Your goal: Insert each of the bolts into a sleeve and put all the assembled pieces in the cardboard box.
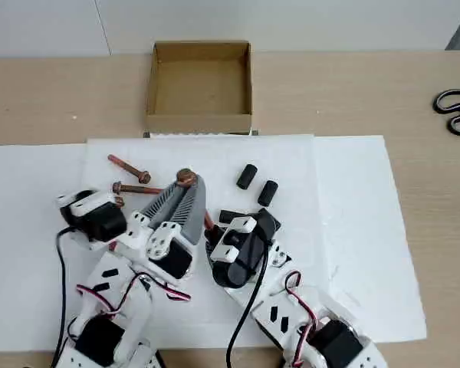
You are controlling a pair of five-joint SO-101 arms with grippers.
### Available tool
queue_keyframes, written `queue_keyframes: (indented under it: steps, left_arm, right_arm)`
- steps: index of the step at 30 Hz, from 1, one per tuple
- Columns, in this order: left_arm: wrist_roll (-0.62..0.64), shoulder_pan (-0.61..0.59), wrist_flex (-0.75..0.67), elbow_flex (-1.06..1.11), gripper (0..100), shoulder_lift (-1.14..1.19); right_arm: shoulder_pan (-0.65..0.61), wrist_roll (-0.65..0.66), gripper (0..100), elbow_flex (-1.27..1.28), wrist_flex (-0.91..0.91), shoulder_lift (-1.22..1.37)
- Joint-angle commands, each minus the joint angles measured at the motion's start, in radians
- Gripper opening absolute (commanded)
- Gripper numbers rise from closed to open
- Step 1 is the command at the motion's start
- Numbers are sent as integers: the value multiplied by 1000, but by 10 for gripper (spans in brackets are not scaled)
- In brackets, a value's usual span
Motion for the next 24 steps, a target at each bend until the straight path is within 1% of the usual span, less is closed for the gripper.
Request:
queue_keyframes:
  steps: [1, 10, 15, 24]
  left_arm:
    - [0, 26, -20, -2, 5, -9]
    - [-3, 23, -17, 5, 5, -9]
    - [-5, 21, -17, 5, 5, -9]
    - [-5, 21, -18, 18, 5, -9]
  right_arm:
    - [-2, 12, 2, -63, -45, -7]
    - [1, 12, 2, -63, -48, -8]
    - [31, 12, 2, -83, -47, -8]
    - [25, 14, 2, -95, -47, -7]
